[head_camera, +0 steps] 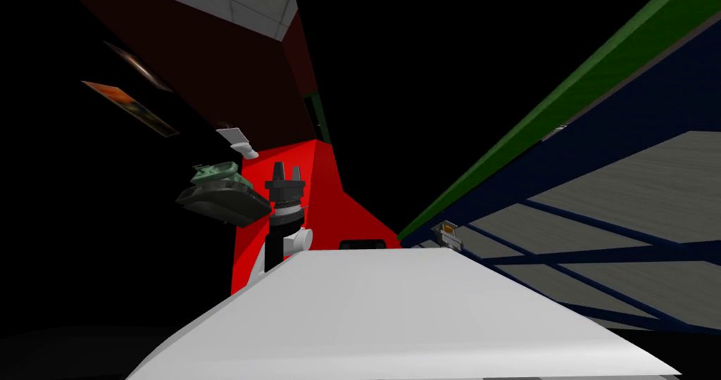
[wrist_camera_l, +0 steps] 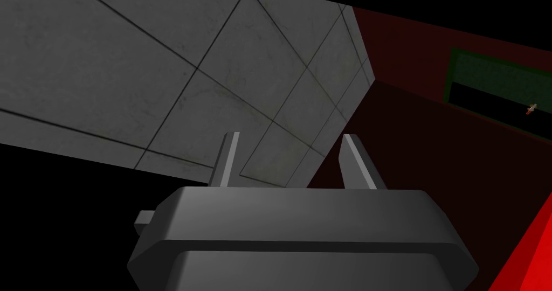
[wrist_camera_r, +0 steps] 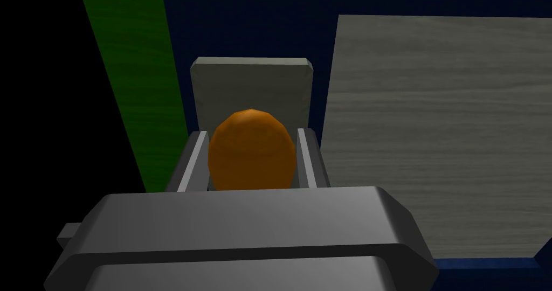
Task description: Pull the door open
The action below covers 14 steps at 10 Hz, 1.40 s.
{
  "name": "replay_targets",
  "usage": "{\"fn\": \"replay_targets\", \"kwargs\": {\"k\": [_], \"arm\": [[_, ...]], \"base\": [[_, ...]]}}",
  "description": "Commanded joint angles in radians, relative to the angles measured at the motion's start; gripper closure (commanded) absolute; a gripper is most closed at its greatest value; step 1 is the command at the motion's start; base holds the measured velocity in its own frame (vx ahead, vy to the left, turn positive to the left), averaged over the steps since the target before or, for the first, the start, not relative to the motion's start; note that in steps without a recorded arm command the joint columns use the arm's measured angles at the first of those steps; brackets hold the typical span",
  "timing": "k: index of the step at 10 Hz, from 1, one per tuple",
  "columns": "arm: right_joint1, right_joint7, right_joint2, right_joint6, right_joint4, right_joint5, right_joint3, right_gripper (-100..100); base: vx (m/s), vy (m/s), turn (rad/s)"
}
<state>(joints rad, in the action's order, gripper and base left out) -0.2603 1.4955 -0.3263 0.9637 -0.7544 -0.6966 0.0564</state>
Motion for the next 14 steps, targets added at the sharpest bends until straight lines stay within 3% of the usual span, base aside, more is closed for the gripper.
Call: {"fn": "replay_targets", "kwargs": {"k": [1,9,11,12,14], "arm": [[-0.001,0.001,0.0,0.001,0.0,-0.001,0.001,100],[-0.05,0.092,-0.045,0.021,-0.053,0.055,-0.1,100],[-0.053,0.092,-0.047,0.019,-0.054,0.055,-0.102,100],[-0.066,0.108,-0.053,0.031,-0.062,0.074,-0.129,100],[-0.077,0.122,-0.062,0.044,-0.071,0.09,-0.152,100]], "base": [[0.0,0.0,0.0],[-0.191,0.04,0.062],[-0.149,0.039,0.028],[-0.191,-0.007,0.071],[-0.254,0.008,0.069]]}}
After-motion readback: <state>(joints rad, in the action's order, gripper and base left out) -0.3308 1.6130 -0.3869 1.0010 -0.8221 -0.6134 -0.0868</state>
